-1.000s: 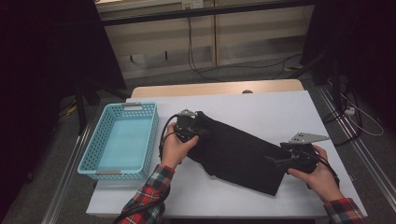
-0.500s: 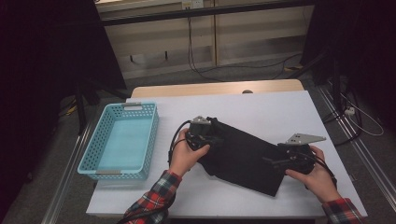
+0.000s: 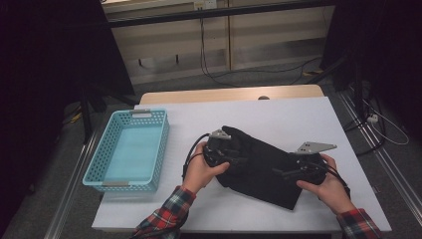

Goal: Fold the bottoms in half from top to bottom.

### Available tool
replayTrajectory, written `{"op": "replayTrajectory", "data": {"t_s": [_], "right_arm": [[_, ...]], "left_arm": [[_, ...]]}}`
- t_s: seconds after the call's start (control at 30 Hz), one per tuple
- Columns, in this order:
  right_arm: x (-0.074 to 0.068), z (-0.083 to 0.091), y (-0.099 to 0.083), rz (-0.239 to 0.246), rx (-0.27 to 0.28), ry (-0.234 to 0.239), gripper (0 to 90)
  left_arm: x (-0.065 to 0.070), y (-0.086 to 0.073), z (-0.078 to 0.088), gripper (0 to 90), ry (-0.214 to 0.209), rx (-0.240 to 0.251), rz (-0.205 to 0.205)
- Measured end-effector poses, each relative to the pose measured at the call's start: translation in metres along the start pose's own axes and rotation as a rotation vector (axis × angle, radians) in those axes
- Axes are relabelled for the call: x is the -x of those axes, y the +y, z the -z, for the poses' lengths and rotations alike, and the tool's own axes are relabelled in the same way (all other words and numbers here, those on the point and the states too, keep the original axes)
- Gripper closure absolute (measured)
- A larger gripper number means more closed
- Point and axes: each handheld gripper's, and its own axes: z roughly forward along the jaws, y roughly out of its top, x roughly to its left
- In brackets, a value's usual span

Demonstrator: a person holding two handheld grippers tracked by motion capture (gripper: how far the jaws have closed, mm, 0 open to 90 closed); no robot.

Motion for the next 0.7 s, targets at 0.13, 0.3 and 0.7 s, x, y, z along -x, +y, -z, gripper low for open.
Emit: {"op": "replayTrajectory", "data": {"t_s": [0.13, 0.3, 0.7], "right_arm": [[-0.004, -0.007, 0.005, 0.013, -0.004, 0.01, 15.5], [-0.01, -0.019, 0.016, 0.028, -0.006, 0.026, 19.2], [-0.031, -0.058, 0.042, 0.054, -0.005, 0.056, 34.8]], "left_arm": [[-0.005, -0.001, 0.011, 33.8, 0.041, 0.015, 0.007], [-0.012, -0.004, 0.024, 23.2, 0.117, 0.037, -0.002], [-0.029, -0.015, 0.044, 18.5, 0.211, 0.03, -0.009]]}}
